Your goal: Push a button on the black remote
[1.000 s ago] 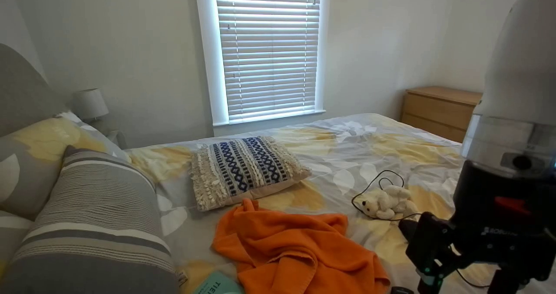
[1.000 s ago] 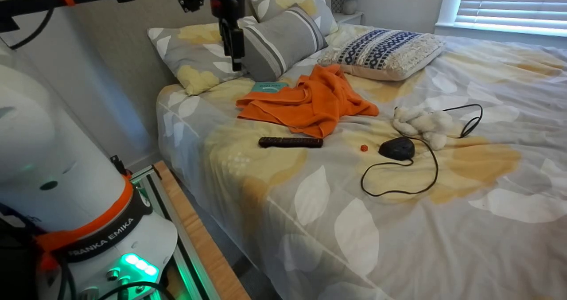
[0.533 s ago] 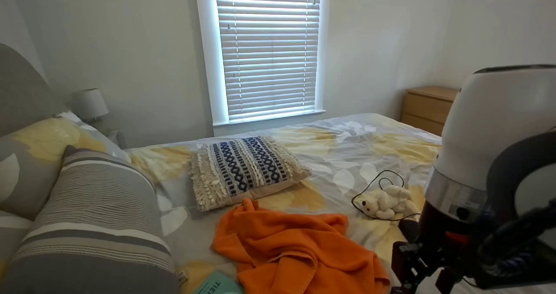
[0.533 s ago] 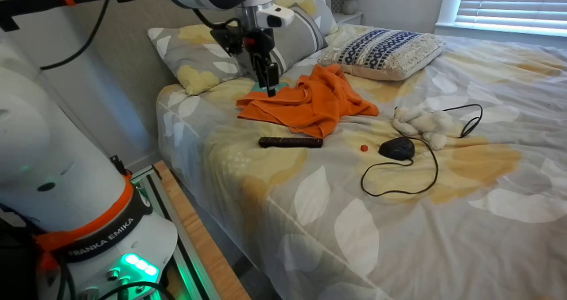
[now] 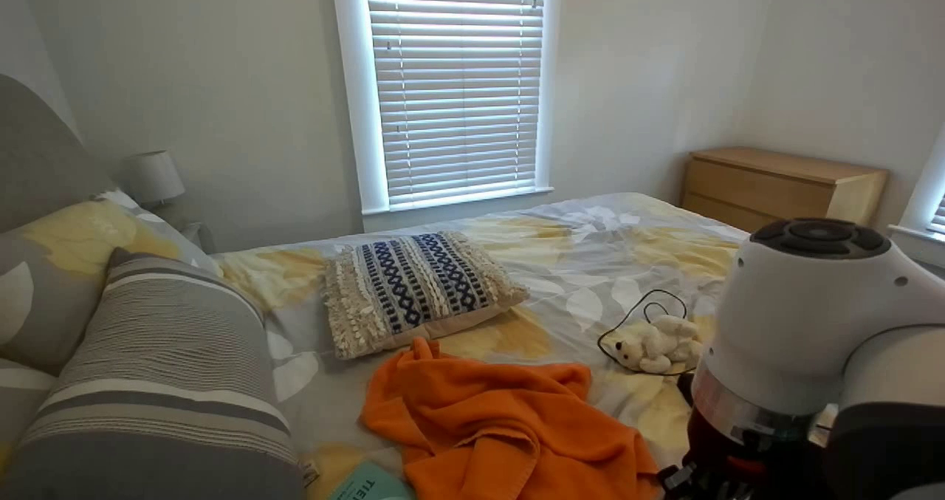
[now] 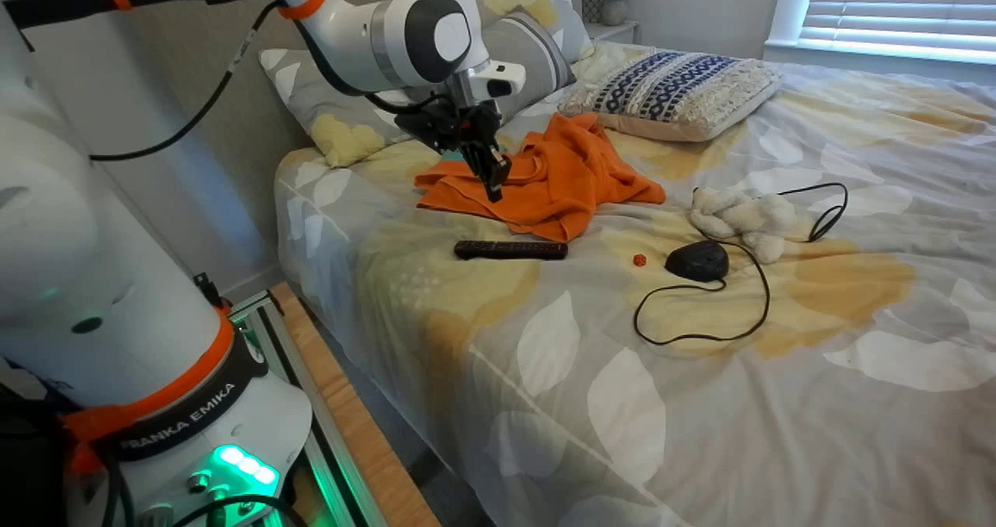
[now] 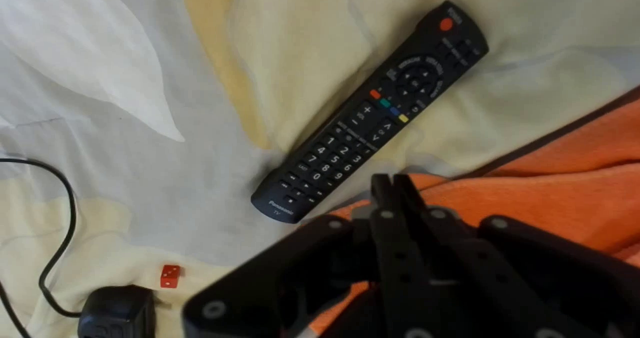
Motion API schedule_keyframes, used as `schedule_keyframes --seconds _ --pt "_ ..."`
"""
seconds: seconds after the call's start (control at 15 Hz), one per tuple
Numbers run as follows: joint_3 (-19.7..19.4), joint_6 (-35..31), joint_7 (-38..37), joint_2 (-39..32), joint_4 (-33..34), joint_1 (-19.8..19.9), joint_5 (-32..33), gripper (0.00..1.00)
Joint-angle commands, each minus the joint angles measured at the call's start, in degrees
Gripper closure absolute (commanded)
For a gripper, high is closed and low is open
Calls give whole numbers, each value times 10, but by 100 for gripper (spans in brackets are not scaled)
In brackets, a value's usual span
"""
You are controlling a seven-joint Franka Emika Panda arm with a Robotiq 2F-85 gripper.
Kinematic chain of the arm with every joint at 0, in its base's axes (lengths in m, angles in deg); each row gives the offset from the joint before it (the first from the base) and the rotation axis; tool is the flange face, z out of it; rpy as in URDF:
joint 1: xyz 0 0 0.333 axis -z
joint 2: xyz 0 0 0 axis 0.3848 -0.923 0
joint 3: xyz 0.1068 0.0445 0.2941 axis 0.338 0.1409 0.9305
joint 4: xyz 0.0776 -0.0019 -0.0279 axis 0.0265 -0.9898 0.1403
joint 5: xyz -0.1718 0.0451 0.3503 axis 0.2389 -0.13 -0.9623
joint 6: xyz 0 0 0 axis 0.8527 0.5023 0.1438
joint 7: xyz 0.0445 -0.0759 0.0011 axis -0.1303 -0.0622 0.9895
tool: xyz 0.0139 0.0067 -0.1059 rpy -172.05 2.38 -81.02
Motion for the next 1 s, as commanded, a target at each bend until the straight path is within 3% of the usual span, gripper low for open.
schedule_keyframes --seconds 0.0,0.2,0.27,0.93 --pt "-58 -46 -107 -55 16 -33 111 100" --pt "-109 -84 -189 -88 30 -60 189 100" --pt "-79 -63 -137 -57 14 -37 147 99" --pt "-116 -74 -186 -101 43 -68 194 100"
